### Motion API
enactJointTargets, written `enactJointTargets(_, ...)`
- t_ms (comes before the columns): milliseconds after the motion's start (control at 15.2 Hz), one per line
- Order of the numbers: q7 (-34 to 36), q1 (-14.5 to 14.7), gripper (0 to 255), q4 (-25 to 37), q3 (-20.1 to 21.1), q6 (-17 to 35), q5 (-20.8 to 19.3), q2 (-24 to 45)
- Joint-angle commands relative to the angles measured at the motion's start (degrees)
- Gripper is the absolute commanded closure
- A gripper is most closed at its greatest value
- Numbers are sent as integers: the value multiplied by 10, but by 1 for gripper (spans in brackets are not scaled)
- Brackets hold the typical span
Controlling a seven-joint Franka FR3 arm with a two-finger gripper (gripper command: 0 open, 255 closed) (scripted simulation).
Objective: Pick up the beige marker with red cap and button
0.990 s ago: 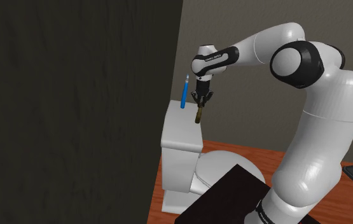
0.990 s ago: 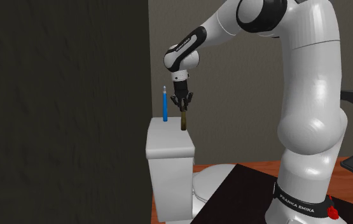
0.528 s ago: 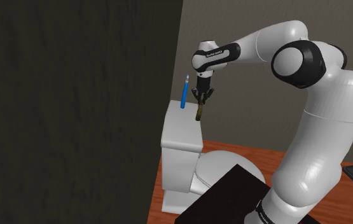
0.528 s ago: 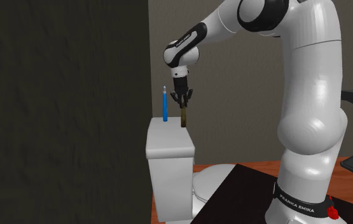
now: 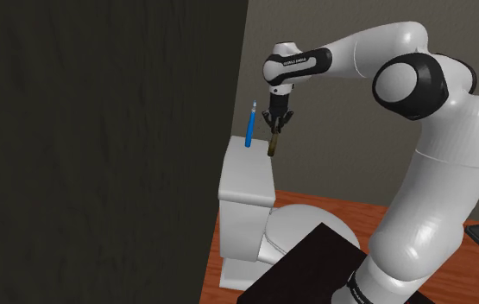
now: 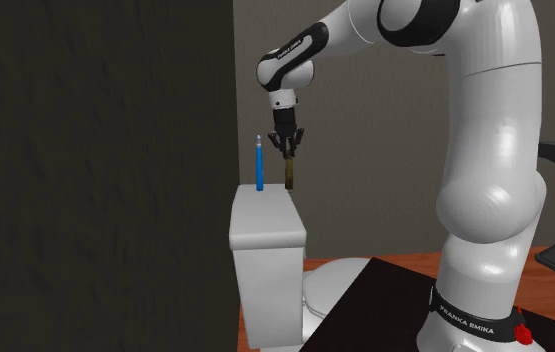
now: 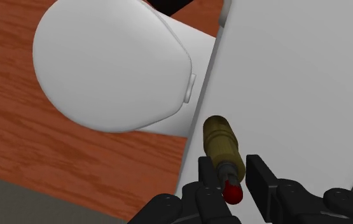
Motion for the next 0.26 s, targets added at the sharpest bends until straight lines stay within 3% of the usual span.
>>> enactJointTargets(0,-1,1,255,14,0,-15,0,-1)
enactJointTargets(198,-2,1,255,22,0,-24,1,-2)
